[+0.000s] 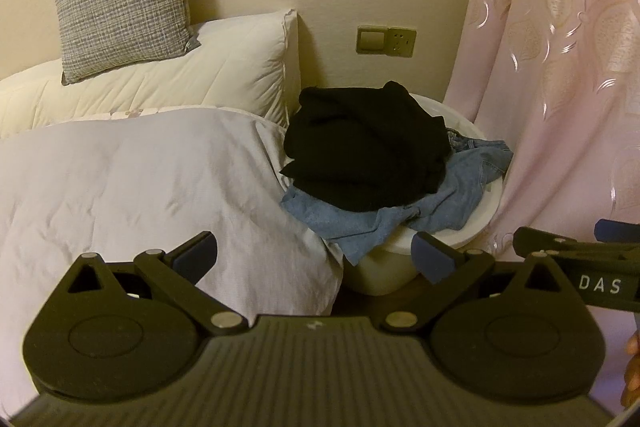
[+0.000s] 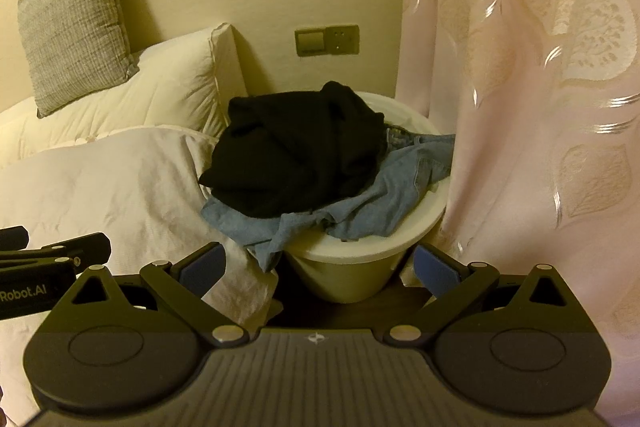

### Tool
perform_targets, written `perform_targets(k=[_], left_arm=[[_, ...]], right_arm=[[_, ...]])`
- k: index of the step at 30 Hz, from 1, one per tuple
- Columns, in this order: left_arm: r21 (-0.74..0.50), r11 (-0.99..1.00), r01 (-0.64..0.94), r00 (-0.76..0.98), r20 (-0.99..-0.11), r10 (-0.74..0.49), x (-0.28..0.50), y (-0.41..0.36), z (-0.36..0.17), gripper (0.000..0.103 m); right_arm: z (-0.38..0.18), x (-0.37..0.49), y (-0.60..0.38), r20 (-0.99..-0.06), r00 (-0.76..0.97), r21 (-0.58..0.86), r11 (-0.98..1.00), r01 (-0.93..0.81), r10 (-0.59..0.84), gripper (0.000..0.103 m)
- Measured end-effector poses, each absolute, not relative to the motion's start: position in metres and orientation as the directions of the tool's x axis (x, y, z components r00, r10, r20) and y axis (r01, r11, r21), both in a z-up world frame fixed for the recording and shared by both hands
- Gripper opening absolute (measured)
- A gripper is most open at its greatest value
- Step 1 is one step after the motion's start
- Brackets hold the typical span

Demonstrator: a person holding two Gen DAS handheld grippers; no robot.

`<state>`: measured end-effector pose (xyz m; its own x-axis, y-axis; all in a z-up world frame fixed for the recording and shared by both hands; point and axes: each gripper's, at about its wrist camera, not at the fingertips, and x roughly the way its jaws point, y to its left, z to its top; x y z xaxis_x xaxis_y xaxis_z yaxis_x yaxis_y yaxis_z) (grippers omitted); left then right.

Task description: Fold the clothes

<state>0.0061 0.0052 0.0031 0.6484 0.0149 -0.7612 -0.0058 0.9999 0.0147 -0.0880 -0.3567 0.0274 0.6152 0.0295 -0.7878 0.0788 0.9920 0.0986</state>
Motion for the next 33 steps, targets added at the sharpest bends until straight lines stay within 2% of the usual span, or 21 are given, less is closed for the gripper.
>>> perform_targets(k=[33], left_arm=[[0.019, 1.0, -0.006, 0.648, -0.761, 0.019, 0.011, 0.008, -0.002, 0.102]], right_arm=[[0.019, -0.078, -0.364, -0.786, 0.618, 0.102, 0.991, 0.089, 0.025, 0.103]])
